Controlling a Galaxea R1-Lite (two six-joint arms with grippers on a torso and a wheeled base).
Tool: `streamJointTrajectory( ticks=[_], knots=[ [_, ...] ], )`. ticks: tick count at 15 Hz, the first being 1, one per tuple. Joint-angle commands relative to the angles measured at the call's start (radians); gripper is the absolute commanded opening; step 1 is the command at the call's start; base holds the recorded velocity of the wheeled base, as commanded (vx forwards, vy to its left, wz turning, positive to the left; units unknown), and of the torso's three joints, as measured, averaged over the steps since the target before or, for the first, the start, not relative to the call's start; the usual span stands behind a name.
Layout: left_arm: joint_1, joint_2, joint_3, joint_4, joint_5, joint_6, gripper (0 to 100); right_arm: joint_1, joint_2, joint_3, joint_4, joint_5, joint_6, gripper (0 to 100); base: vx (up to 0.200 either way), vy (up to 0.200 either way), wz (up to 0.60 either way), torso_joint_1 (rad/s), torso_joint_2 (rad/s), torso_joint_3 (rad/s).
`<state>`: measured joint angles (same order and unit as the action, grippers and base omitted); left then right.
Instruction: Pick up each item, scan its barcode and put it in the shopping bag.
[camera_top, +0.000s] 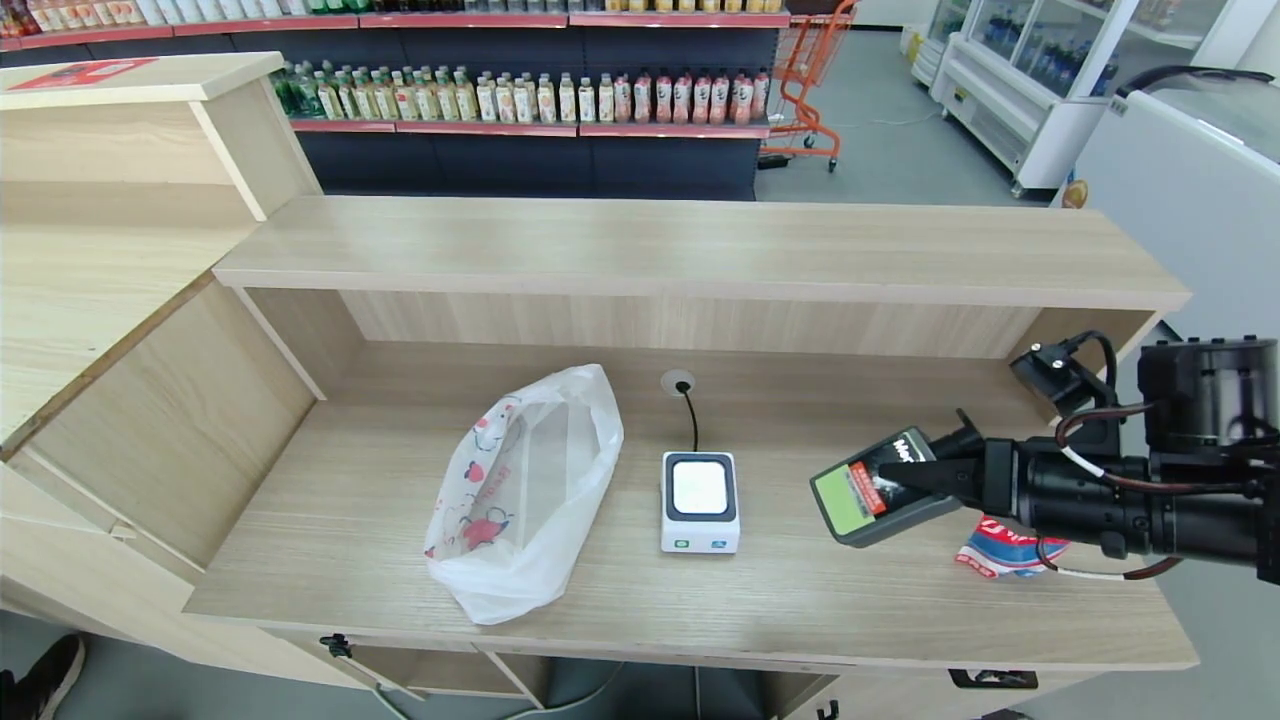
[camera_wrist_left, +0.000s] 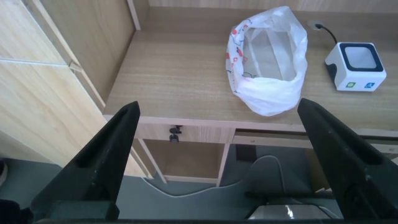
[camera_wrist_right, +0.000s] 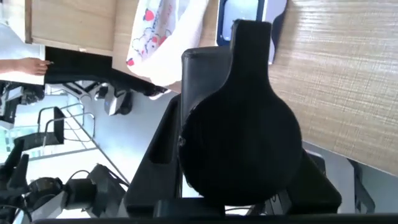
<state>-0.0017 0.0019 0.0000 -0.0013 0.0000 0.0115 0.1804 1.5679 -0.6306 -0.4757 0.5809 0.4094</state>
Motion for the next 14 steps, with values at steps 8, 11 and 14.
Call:
streamJointTrajectory(
  ticks=[8,11,14],
  knots=[
    [0.000,0.001,0.000,-0.002,0.002,-0.028,100,0.002,0.031,0.012,-0.003,-0.003,-0.004,0,0.000,0.125,0.00,-0.001,0.00,0.003],
    [0.000,0.000,0.000,-0.002,0.000,-0.018,100,0.007,0.078,-0.029,-0.004,-0.041,-0.009,0,0.000,0.067,0.00,0.012,0.01,-0.001],
    [0.000,0.001,0.000,0.000,0.000,-0.019,100,0.025,0.213,-0.078,-0.081,-0.151,-0.049,0,0.000,0.000,0.00,0.000,0.00,0.000]
  ],
)
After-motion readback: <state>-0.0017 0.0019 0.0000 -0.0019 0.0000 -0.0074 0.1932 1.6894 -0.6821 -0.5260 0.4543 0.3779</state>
